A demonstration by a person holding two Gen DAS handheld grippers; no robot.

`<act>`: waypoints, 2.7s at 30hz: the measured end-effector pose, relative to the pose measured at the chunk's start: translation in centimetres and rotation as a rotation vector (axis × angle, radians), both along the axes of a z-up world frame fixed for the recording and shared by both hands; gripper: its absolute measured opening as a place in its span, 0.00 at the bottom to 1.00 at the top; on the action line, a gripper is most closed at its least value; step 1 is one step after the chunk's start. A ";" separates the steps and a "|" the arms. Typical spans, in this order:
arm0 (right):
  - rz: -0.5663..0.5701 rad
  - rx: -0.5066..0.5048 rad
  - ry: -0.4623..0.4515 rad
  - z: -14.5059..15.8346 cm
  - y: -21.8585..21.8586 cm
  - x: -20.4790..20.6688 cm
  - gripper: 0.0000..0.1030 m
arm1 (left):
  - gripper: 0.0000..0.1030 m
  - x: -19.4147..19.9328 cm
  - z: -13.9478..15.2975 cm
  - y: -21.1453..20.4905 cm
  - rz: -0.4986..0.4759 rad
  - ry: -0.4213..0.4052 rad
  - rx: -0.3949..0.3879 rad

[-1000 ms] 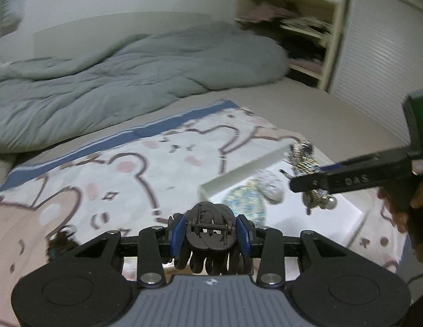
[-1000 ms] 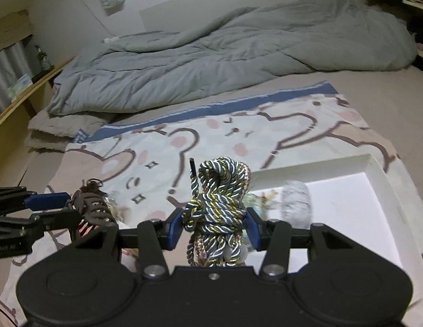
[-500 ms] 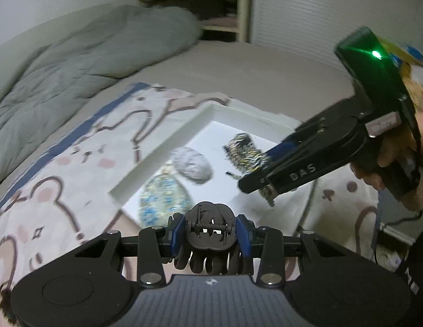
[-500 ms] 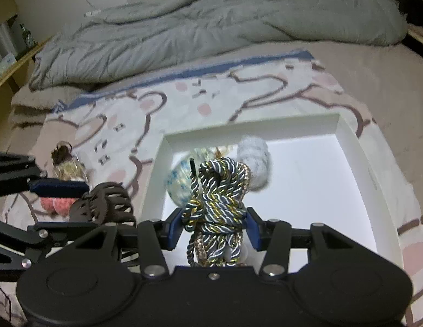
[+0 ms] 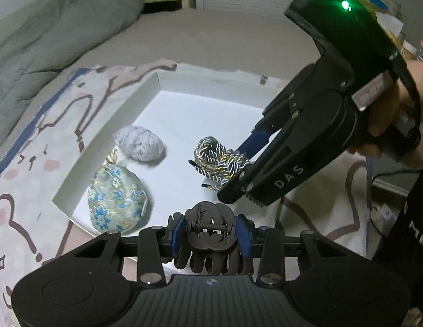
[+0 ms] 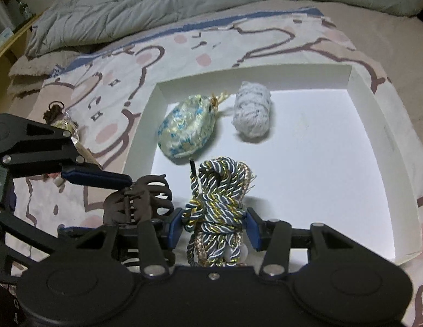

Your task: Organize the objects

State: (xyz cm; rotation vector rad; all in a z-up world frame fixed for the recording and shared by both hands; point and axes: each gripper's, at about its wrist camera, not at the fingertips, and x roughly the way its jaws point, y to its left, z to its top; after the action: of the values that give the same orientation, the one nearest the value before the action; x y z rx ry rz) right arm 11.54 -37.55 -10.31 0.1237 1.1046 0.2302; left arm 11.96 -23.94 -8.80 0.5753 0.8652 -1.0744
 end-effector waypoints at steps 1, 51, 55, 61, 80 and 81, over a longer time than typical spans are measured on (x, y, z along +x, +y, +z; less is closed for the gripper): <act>0.003 0.000 0.009 -0.2 0.0 0.1 0.48 | 0.40 0.1 -0.3 0.0 -0.005 0.001 0.006; -0.067 -0.002 -0.180 6.8 -0.3 -3.7 0.70 | 0.60 -1.8 5.3 5.3 0.379 -0.022 -0.126; -0.065 -0.016 -0.206 7.5 -0.3 -4.4 0.76 | 0.76 -2.2 6.0 6.2 0.437 -0.026 -0.135; -0.070 -0.045 -0.244 8.4 -0.4 -5.5 0.82 | 0.98 -2.7 7.3 7.9 0.541 -0.040 -0.183; -0.103 -0.075 -0.330 9.4 -0.8 -7.6 1.00 | 1.00 -3.2 7.3 10.5 0.745 -0.014 -0.258; -0.107 -0.075 -0.331 9.4 -0.8 -7.6 1.00 | 1.00 -3.2 7.3 10.6 0.749 -0.023 -0.256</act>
State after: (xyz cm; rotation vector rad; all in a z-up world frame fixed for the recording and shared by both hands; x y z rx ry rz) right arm 3.98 -38.38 -0.96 0.0742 0.7738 0.1075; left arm 8.74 -13.30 -1.46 0.0243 0.8077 -0.4764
